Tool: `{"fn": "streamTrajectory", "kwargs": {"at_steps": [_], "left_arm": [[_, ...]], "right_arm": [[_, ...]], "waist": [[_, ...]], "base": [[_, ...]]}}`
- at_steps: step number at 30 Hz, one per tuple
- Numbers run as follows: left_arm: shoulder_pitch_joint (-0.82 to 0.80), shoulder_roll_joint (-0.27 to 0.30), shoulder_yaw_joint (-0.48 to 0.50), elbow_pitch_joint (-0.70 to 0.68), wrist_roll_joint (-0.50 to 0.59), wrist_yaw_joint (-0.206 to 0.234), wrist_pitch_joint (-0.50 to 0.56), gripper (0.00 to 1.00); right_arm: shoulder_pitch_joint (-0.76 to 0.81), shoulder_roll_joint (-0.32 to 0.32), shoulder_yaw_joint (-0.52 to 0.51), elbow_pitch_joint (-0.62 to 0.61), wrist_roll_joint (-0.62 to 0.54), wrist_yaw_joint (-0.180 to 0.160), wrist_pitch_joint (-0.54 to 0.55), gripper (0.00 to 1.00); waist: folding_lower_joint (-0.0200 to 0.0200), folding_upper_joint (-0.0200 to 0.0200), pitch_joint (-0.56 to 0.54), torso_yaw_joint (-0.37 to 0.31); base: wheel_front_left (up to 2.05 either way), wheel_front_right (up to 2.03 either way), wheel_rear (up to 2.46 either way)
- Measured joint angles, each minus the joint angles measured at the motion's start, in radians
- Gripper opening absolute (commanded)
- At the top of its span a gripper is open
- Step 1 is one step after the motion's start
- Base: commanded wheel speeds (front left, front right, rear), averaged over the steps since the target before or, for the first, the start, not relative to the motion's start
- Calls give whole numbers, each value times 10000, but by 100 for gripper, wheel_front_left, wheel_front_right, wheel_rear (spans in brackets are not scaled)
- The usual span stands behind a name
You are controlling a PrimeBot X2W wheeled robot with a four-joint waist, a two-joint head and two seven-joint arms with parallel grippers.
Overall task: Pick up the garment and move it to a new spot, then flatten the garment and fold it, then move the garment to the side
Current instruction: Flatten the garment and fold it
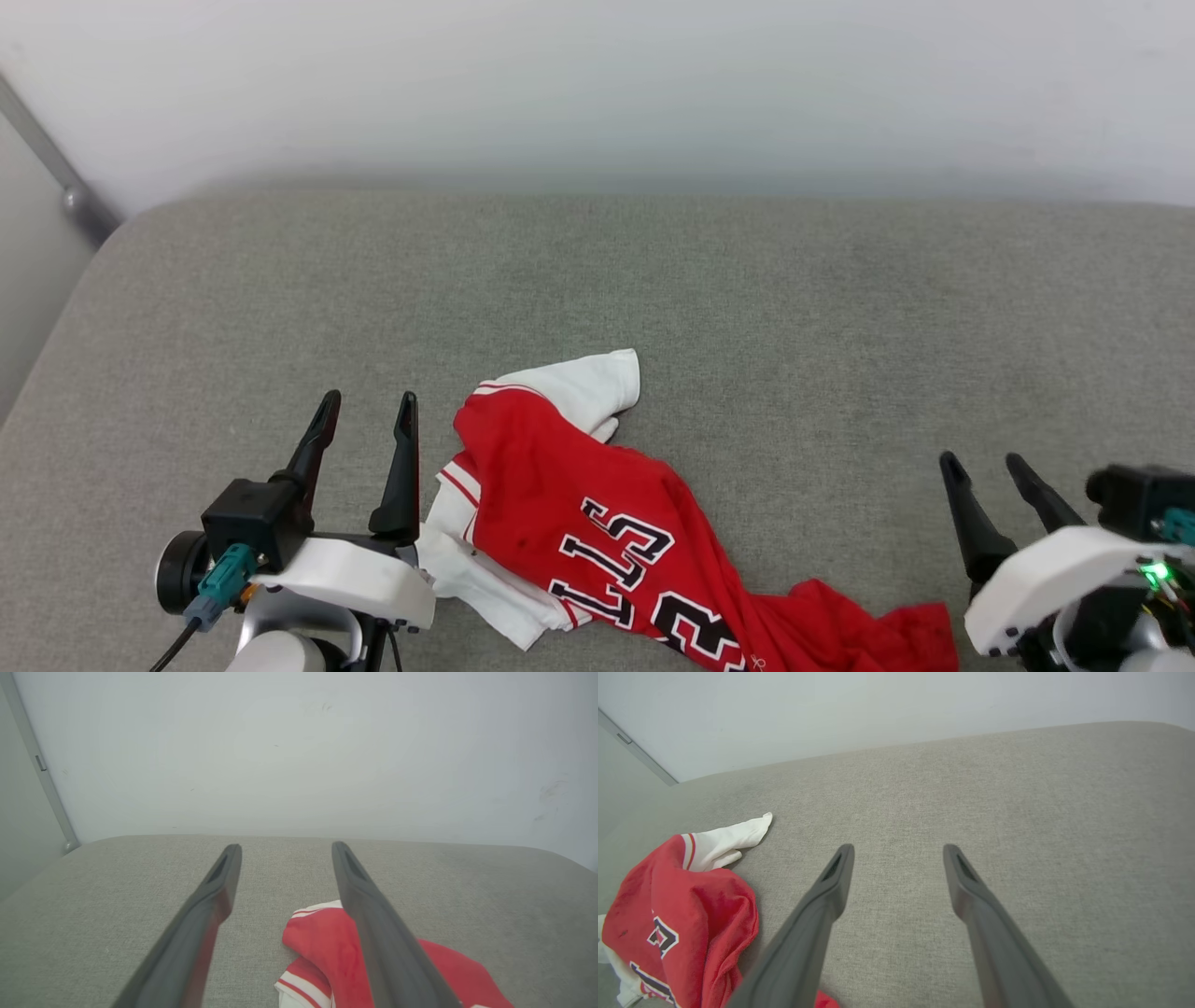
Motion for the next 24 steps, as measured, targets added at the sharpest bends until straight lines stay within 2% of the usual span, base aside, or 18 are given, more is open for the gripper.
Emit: {"fn": "streamTrajectory", "kwargs": {"at_steps": [3, 11, 15, 16, 24], "left_arm": [[-32, -25, -4, -159, 31, 33, -6, 100], [-674, -268, -148, -362, 94, -113, -130, 100], [-1141, -403, -184, -293, 123, -366, -230, 100], [-1466, -529, -213, -151, 163, -543, -274, 100], [-2049, -966, -263, 207, 274, -926, -357, 100]], "right_arm": [[-675, -180, 328, 575, 242, 0, 385, 100], [-3568, -694, 2079, 2984, 894, 0, 1615, 100], [-5212, -652, 2920, 4228, 1258, 0, 2117, 100], [-6350, -550, 3549, 5193, 1409, 0, 2560, 100], [-8723, -353, 4826, 7292, 1718, 2, 3513, 100]], "waist": [[0, 0, 219, 58], [1, 0, 1128, 415], [0, 0, 1719, 706], [1, 0, 2157, 940], [1, 0, 3094, 1622]], "base": [[0, 0, 0], [0, 0, 0], [0, 0, 0], [0, 0, 0], [0, 0, 0]]}}
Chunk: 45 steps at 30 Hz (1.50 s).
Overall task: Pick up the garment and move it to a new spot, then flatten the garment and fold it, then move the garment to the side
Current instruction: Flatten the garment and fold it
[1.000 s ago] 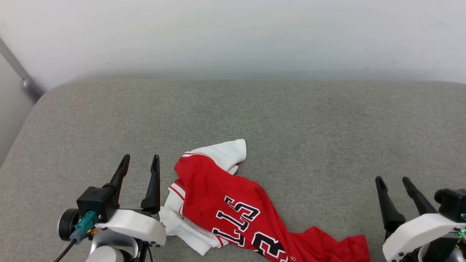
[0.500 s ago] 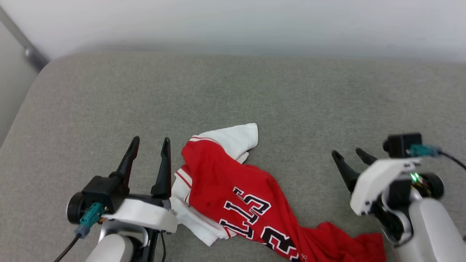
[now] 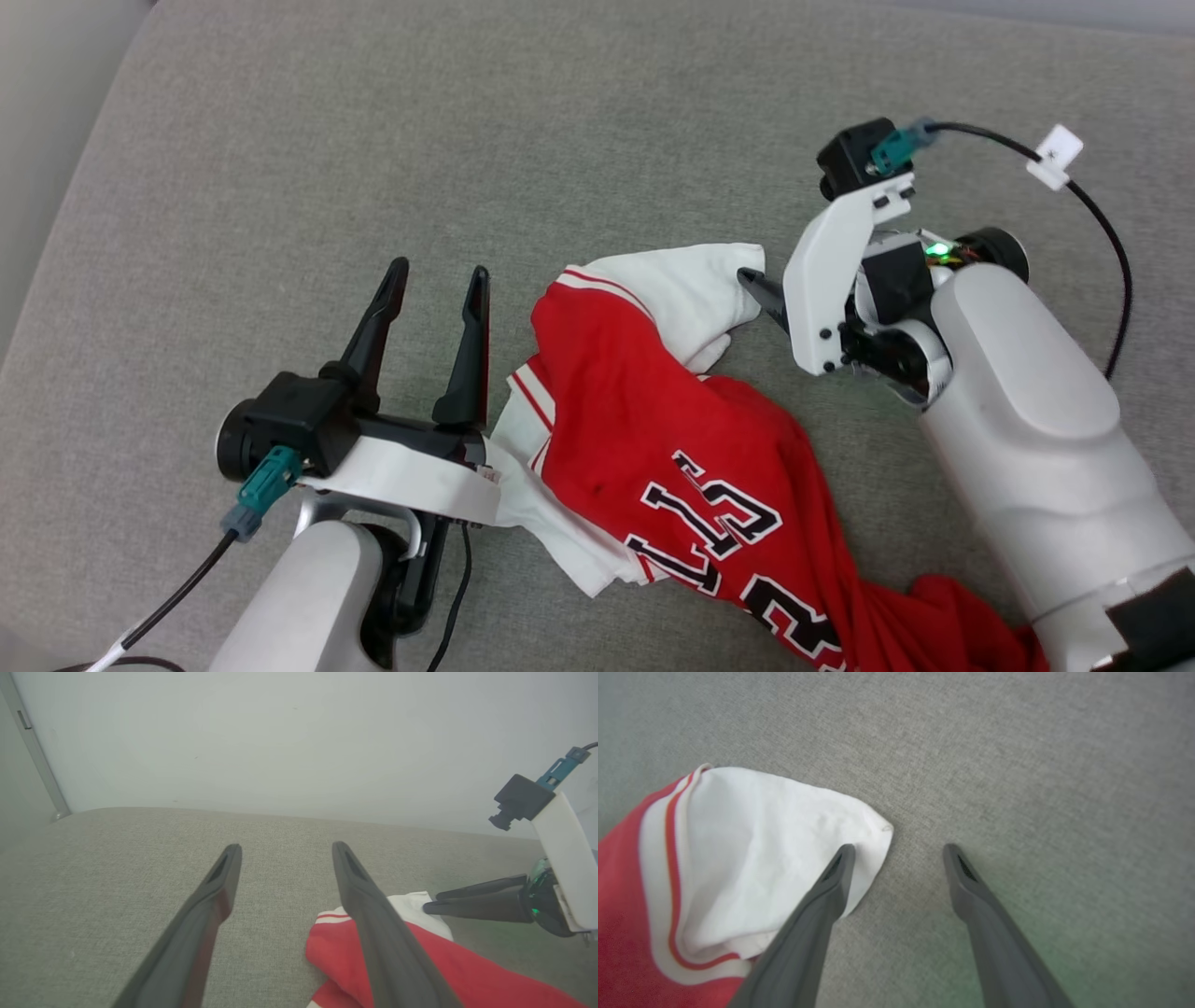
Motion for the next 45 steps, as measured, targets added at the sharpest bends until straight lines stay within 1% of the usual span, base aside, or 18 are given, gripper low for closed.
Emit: {"fn": "streamTrajectory", "kwargs": {"at_steps": [3, 6, 8, 9, 13, 18, 22, 25, 27, 29, 32, 36, 38, 40, 43, 44, 45], "left_arm": [[-138, -155, 10, 100, 69, -138, -12, 100], [-214, -276, 56, 219, 153, -242, -12, 100], [-267, -368, 113, 249, 221, -320, -13, 100], [-273, -407, 148, 274, 272, -347, -13, 100], [-271, -504, 293, 401, 418, -470, -13, 100], [-79, -522, 491, 535, 529, -512, -15, 100], [163, -489, 610, 629, 602, -523, -15, 100], [362, -430, 665, 679, 608, -493, -15, 100], [518, -357, 694, 719, 606, -476, -15, 100], [681, -318, 709, 738, 602, -407, -6, 100], [935, -221, 734, 744, 577, -318, 50, 100], [1293, -56, 826, 692, 499, -215, 203, 100], [1430, 15, 849, 648, 493, -136, 311, 100], [1559, 94, 874, 585, 449, -98, 424, 100], [1660, 155, 911, 493, 410, -31, 541, 100], [1696, 176, 918, 462, 405, 6, 594, 100], [1736, 201, 928, 443, 391, 36, 637, 100]], "right_arm": [[-643, 25, 476, 539, 217, -2, 479, 100], [-1228, 33, 884, 1076, 393, -2, 1346, 100], [-1541, 36, 1072, 1336, 502, -6, 1866, 18], [-1616, 33, 1122, 1411, 600, -8, 1998, 0], [-1677, 82, 1494, 1501, 792, -17, 2008, 0], [-1600, -94, 1891, 1185, 1014, 0, 1450, 0], [-1569, -658, 1941, 485, 1177, 0, 890, 0], [-1396, -1306, 1676, -102, 1220, -2, 625, 0], [-972, -1772, 1384, -472, 1210, 0, 539, 0], [-432, -2297, 876, -796, 1158, 0, 489, 0], [631, -3043, -192, -1298, 959, -2, 529, 0], [2497, -3559, -2167, -1833, 698, -2, 805, 0], [3468, -3593, -3244, -1975, 527, 0, 961, 0], [4432, -3465, -4351, -2098, 284, -2, 1030, 0], [5565, -2984, -5563, -2276, -69, -2, 918, 0], [5802, -2736, -5800, -2353, -196, -2, 767, 28], [5920, -2512, -6015, -2452, -309, -2, 665, 84]], "waist": [[0, 0, 271, 207], [-1, 0, 474, 370], [-1, 0, 545, 449], [-1, 0, 561, 474], [-1, 0, 465, 469], [0, 0, 152, 310], [0, 0, -220, 84], [0, 0, -494, -150], [0, 0, -676, -331], [0, 0, -867, -513], [0, 0, -1167, -772], [-1, 0, -1499, -1142], [-1, 0, -1627, -1317], [-1, 0, -1729, -1472], [-1, 0, -1794, -1627], [-1, 0, -1799, -1671], [-1, 0, -1800, -1709]], "base": [[0, 0, 0], [0, 0, 0], [0, 0, 0], [0, 0, 0], [0, 0, 0], [0, 0, 0], [0, 0, 0], [0, 0, 0], [0, 0, 0], [0, 0, 0], [0, 0, 0], [0, 0, 0], [0, 0, 0], [0, 0, 0], [0, 0, 0], [0, 0, 0], [0, 0, 0]]}}
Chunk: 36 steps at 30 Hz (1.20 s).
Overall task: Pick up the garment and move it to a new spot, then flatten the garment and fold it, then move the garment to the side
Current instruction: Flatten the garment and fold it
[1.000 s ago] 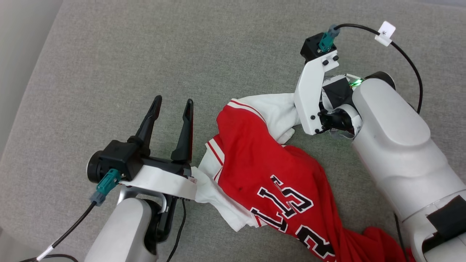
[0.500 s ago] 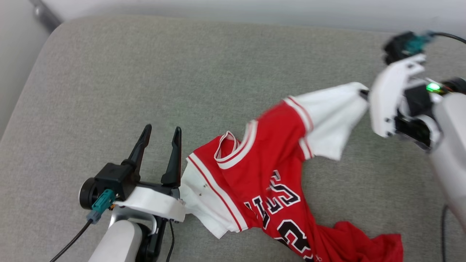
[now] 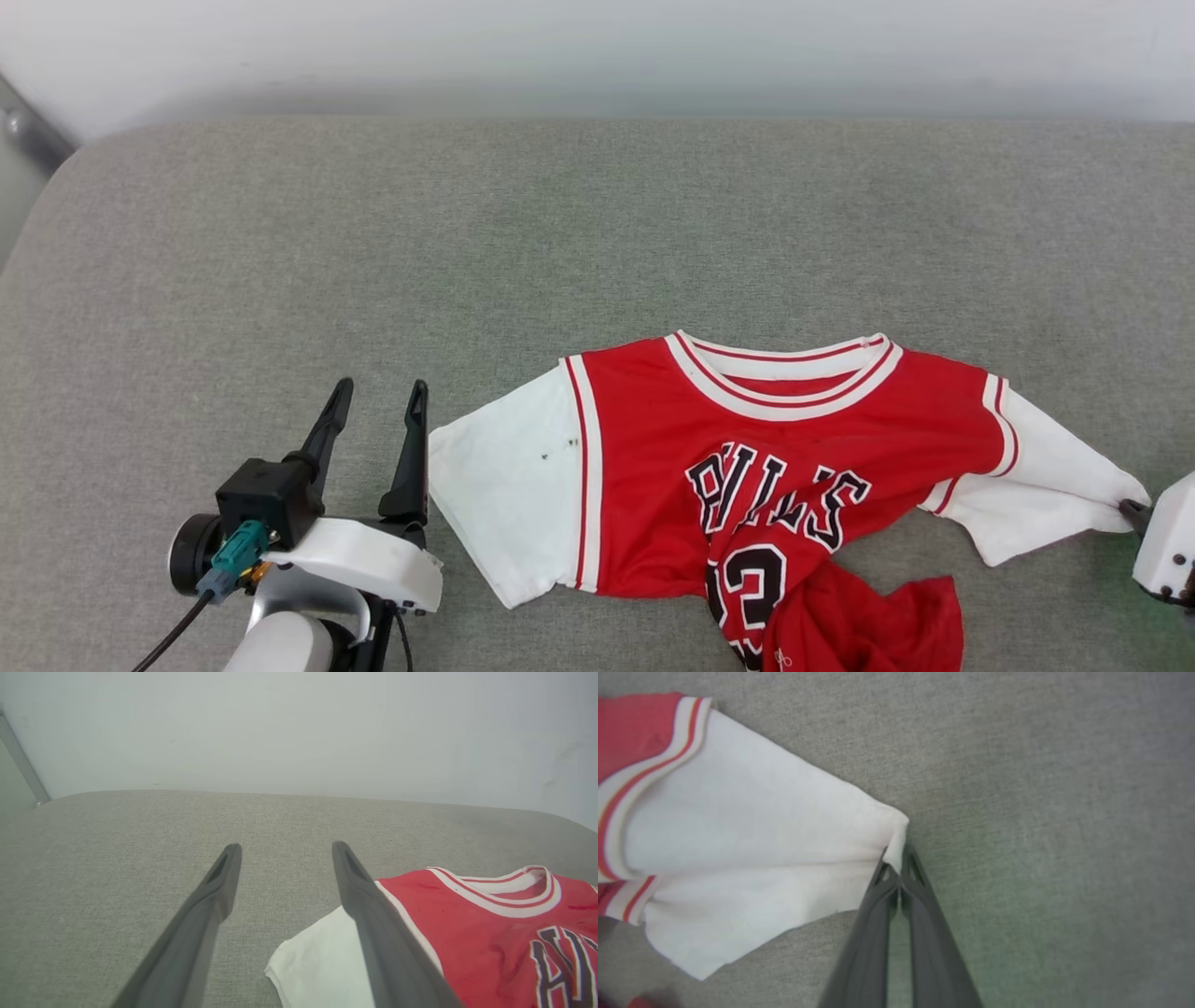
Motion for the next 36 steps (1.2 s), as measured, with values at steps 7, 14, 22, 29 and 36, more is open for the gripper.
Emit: {"fn": "streamTrajectory", "kwargs": {"at_steps": [7, 14, 22, 29, 36], "left_arm": [[141, 88, -2, -19, -71, 44, 224, 100], [424, 184, -12, 35, -161, 176, 355, 100], [741, 345, 86, 6, -336, 280, 533, 100], [920, 493, 98, 190, -589, 288, 1012, 100], [212, 786, -63, 545, -1260, -332, 2577, 100]], "right_arm": [[665, 872, -543, -974, -706, 0, -1864, 100], [1126, 1271, -568, -2372, -1427, 0, -3923, 100], [2277, 1918, 497, -4234, -1946, 0, -5373, 100], [3467, 2309, 1269, -5591, -2230, 0, -5687, 100], [3860, 2568, 1592, -6644, -2266, 0, -5570, 100]], "waist": [[0, 0, -205, -90], [-1, 0, -720, -108], [-1, 0, -1272, -206], [-1, 0, -1660, -376], [-1, 0, -1369, -646]], "base": [[0, 0, 0], [0, 0, 0], [0, 0, 0], [0, 0, 0], [0, 0, 0]]}}
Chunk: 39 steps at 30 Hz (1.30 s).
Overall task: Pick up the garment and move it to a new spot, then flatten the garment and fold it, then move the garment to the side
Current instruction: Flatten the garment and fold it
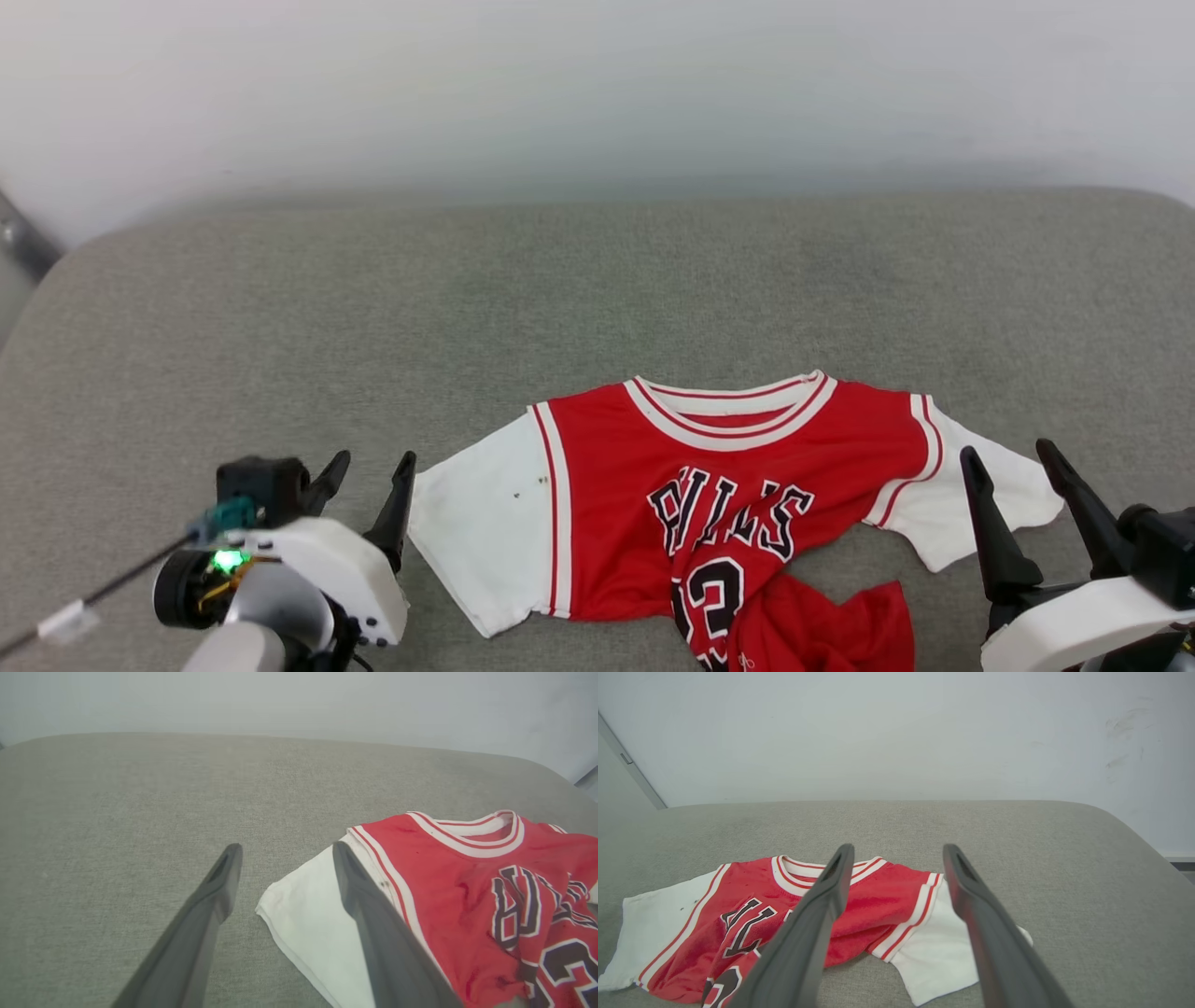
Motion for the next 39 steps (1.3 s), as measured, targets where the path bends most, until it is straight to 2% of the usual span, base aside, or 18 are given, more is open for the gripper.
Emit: {"fn": "streamTrajectory", "kwargs": {"at_steps": [7, 10, 15, 16, 17, 18, 19, 26, 28, 29, 32, 35, 39], "left_arm": [[-1215, 616, -324, 830, -825, -654, 2871, 100], [-1489, 892, -456, 1106, -1026, -688, 4002, 100], [-1814, 1156, -744, 1195, -1289, -882, 5296, 100], [-1871, 1191, -794, 1170, -1289, -899, 5471, 92], [-1890, 1206, -817, 1154, -1283, -899, 5507, 44], [-1896, 1195, -836, 1145, -1266, -895, 5503, 15], [-1905, 1175, -849, 1133, -1248, -872, 5490, 0], [-1830, 780, -905, 1085, -905, -642, 4261, 0], [-1732, 704, -853, 968, -798, -545, 3847, 0], [-1621, 650, -777, 640, -631, -414, 3321, 0], [-1587, 637, -763, 86, -502, -343, 2970, 0], [-1615, 594, -767, -468, -408, -278, 2840, 0], [-1857, 617, -782, -1152, -253, -242, 2719, 0]], "right_arm": [[-155, 144, 167, -360, -19, 0, 63, 100], [-340, 178, 182, -343, -19, 0, 31, 100], [-480, 270, 192, -184, -15, 0, -10, 100], [-492, 280, 178, -153, -13, 0, -10, 100], [-519, 290, 161, -127, 0, 0, -10, 100], [-565, 295, 136, -65, 36, 0, 67, 100], [-586, 301, 113, -13, 102, 0, 144, 100], [-890, 132, -539, 748, 915, 0, 1417, 100], [-1042, -105, -918, 1060, 1175, 0, 2044, 100], [-1358, -468, -1455, 1557, 1459, 0, 3170, 100], [-1756, -913, -1969, 2008, 1615, 0, 4316, 100], [-2170, -1338, -2336, 2399, 1779, 0, 5365, 100], [-2868, -1685, -2736, 2943, 1927, 0, 6163, 100]], "waist": [[2, 0, 812, -308], [2, 0, 1191, -436], [3, 0, 1693, -649], [2, 0, 1763, -686], [2, 0, 1825, -712], [2, 0, 1874, -730], [2, 0, 1917, -741], [2, 0, 1930, -567], [3, 0, 1881, -462], [3, 0, 1802, -317], [2, 0, 1809, -151], [2, 0, 1924, 61], [3, 0, 2280, 298]], "base": [[0, 0, 0], [0, 0, 0], [0, 0, 0], [0, 0, 0], [0, 0, 0], [0, 0, 0], [0, 0, 0], [0, 0, 0], [0, 0, 0], [0, 0, 0], [0, 0, 0], [0, 0, 0], [0, 0, 0]]}}
